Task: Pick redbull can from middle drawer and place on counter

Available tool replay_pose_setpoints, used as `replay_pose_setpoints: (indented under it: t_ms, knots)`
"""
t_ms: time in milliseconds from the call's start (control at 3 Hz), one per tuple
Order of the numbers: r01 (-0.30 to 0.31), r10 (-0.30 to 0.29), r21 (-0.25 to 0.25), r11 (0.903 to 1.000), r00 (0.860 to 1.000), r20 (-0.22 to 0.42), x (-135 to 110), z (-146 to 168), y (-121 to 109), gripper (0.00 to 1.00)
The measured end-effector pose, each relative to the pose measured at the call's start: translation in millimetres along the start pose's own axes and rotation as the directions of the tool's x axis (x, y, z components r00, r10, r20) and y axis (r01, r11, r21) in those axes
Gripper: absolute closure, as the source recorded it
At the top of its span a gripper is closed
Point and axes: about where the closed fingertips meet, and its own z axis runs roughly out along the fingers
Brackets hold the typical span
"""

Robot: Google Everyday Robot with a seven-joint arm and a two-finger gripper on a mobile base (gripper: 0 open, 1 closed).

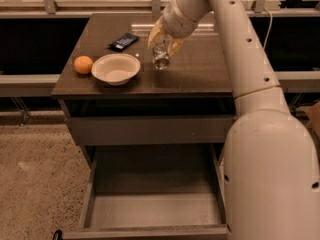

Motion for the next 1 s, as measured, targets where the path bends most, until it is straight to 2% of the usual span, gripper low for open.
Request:
replay_pose_setpoints:
  t_ms: [333, 667, 1000]
  knots:
    - [-0.045, 0.045, -0.07, 0.9965, 0.999, 0.007, 2.4, 22.9, 28.2, 0.59]
    - [-0.078, 0.08, -0.118, 0.9899, 0.997, 0.011, 1.3, 27.2, 53.5, 0.35]
    - [-0.074, 0.073, -0.101, 0.9921, 0.997, -0.013, 9.0, 31.8, 48.7, 0.12]
